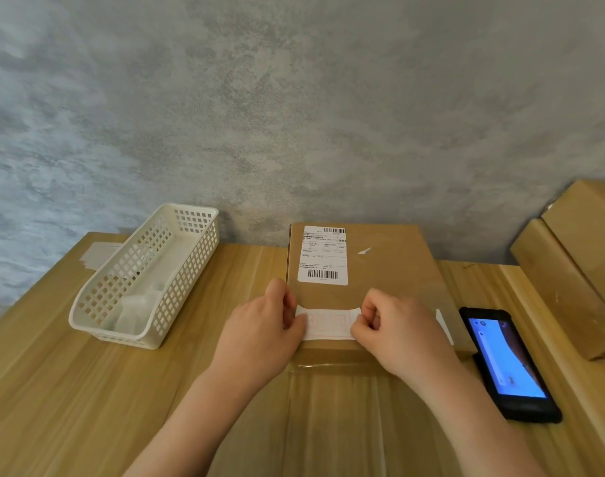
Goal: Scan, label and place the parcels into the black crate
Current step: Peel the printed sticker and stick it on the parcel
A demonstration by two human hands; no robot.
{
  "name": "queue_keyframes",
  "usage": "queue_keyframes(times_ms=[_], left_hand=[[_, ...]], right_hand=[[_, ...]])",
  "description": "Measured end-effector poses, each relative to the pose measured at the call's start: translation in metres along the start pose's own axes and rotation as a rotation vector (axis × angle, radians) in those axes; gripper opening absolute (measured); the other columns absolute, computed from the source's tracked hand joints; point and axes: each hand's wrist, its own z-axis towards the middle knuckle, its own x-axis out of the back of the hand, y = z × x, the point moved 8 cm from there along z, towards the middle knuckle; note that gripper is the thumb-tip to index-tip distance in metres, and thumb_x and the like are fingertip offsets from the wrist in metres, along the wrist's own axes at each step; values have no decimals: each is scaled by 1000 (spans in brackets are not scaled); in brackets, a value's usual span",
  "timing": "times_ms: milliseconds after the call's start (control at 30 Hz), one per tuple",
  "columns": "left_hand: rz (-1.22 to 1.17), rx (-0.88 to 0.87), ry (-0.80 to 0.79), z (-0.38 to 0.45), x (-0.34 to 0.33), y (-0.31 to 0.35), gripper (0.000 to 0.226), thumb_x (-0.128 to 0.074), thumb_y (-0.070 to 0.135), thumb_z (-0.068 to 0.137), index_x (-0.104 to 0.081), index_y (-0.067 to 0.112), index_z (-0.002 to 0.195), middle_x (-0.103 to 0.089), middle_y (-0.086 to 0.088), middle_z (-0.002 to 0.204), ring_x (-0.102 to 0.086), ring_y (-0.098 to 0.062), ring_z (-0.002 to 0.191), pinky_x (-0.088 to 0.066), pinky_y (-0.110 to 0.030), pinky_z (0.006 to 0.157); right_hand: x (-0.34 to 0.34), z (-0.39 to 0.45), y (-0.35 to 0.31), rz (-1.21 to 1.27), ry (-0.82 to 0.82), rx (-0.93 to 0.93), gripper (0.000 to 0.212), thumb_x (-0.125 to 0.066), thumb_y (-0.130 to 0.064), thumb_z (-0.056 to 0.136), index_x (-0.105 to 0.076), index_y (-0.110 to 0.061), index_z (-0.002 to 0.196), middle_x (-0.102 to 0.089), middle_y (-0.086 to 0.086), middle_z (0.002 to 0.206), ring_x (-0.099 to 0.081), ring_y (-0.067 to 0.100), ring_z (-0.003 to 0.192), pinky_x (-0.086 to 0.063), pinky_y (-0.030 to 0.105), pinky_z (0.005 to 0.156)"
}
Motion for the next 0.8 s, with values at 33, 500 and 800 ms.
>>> queue_keyframes(times_ms=[33, 500, 800], left_hand=[[-4, 1, -6, 0, 0, -1, 18, -59, 31, 92, -43, 25, 89, -59, 8, 75, -56, -7, 70, -41, -23, 60], [177, -336, -5, -23, -30, 22, 51, -29, 48, 103, -50, 21, 140, -49, 5, 147, -39, -17, 141, -34, -38, 114], [428, -246, -154, -30, -49, 7, 90, -22, 76, 92, -21, 14, 158, -16, -5, 164, -14, -20, 153, -19, -44, 123]], right_hand=[[0, 0, 0, -3, 6, 6, 15, -58, -28, 84, -50, -20, 74, -54, -3, 64, -54, 15, 64, -43, 35, 53], [-4, -28, -11, 39, 227, 316, 35, -50, -33, 97, -55, -20, 129, -63, -7, 124, -56, 10, 112, -48, 28, 91], [-43, -33, 4, -456, 40, 221, 87, -30, -68, 86, -39, -10, 150, -38, 8, 156, -42, 33, 140, -20, 49, 113]])
